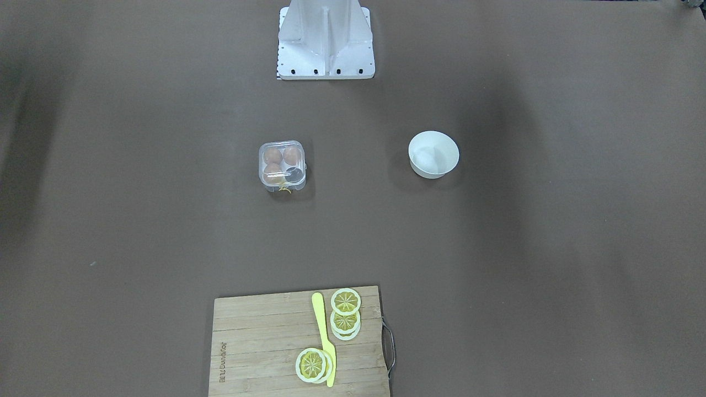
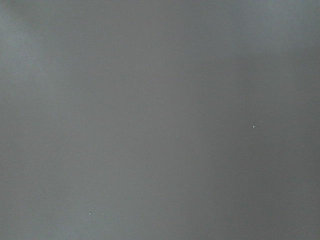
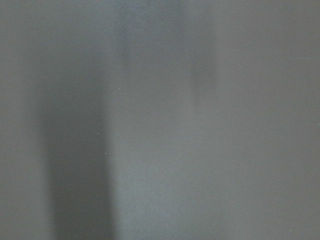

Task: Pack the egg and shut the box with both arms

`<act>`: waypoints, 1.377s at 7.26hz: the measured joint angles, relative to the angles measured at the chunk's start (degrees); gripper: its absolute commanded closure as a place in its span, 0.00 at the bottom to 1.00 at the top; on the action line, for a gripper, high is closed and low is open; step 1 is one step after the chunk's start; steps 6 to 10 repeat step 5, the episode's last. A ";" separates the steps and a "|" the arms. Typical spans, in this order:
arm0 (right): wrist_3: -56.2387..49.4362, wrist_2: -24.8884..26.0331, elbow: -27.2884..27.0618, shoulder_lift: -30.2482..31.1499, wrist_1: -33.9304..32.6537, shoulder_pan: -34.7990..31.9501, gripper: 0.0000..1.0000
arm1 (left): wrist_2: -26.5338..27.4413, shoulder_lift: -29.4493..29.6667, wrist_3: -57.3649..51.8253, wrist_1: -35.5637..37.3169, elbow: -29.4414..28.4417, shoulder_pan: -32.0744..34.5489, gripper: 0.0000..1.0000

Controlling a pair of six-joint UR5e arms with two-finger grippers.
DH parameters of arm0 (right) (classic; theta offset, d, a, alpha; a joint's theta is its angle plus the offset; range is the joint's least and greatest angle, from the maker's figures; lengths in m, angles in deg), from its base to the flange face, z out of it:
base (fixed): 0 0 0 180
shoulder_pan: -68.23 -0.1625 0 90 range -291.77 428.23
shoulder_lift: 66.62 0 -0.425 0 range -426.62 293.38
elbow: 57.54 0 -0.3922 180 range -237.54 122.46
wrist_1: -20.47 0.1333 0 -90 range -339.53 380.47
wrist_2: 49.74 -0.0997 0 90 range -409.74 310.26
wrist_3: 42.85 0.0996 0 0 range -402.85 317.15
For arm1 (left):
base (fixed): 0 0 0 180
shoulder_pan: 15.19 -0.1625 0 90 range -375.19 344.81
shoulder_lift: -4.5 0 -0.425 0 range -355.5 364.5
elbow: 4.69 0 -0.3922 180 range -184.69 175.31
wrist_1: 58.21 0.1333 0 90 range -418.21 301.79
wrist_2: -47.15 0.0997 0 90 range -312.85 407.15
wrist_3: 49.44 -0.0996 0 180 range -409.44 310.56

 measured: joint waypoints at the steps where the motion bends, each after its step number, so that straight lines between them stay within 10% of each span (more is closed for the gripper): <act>1: 0.00 -1.39 -0.04 0.00 0.04 0.02 0.00 | 0.00 0.00 -0.01 0.00 0.00 0.00 0.02; 10: -0.09 -3.44 0.09 0.03 0.07 0.05 0.00 | 0.06 0.00 -0.02 0.00 0.05 0.00 0.02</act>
